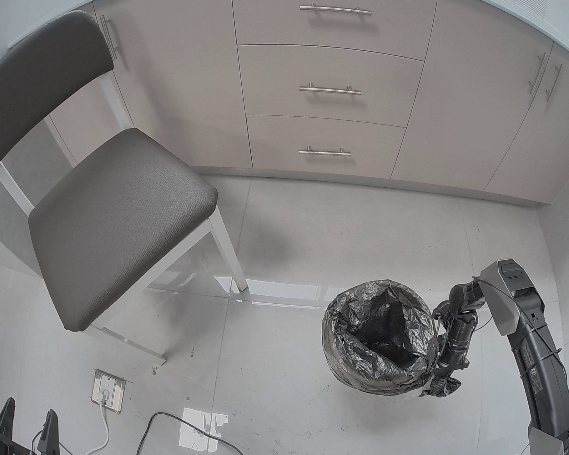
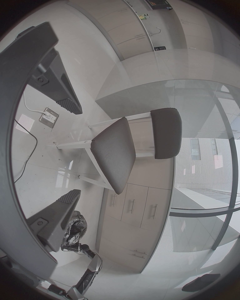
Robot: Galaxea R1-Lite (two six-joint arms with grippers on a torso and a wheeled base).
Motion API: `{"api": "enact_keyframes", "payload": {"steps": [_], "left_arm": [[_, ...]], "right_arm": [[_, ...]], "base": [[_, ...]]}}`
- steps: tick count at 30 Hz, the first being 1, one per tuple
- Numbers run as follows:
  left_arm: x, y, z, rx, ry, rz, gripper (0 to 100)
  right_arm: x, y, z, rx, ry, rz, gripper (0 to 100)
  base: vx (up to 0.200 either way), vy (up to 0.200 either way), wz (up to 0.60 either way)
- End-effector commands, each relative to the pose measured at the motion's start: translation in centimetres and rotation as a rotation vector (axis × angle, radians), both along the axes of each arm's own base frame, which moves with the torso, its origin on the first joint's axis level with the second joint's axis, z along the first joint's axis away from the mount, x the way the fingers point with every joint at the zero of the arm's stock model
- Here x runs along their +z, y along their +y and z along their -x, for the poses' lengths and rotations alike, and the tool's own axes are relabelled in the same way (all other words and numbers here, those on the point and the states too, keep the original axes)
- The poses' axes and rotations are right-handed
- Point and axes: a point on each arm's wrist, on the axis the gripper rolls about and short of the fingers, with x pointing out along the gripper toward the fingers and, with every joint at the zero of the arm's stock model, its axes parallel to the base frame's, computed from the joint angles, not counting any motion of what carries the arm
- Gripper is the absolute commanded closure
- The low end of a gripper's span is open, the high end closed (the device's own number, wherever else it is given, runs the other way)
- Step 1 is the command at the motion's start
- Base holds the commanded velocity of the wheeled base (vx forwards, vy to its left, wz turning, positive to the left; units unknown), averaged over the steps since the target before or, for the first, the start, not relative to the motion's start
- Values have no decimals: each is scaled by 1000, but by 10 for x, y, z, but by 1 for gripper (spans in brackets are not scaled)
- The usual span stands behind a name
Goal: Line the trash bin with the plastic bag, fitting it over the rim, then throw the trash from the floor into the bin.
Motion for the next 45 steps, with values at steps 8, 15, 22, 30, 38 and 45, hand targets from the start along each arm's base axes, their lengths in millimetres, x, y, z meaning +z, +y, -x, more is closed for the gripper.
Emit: {"api": "enact_keyframes", "payload": {"steps": [8, 15, 22, 30, 38, 45], "left_arm": [[0, 0, 0, -12, 3, -3, 0], [-1, 0, 0, -15, 15, -35, 0], [-7, -4, -1, -191, 38, -85, 0], [-7, -3, -2, -265, 32, -86, 0], [-7, -3, -2, -261, 31, -81, 0], [-7, -3, -2, -241, 33, -79, 0]], "right_arm": [[2, -3, 0, -2, -2, -2, 100], [3, -6, -1, 5, -10, -7, 100], [7, -6, -2, 4, -16, -11, 100], [19, -7, -4, -19, -31, -73, 100], [46, -14, -3, -28, -2, -70, 100], [107, -42, -6, -85, -92, -59, 100]], "base": [[0, 0, 0], [0, 0, 0], [0, 0, 0], [0, 0, 0], [0, 0, 0], [0, 0, 0]]}}
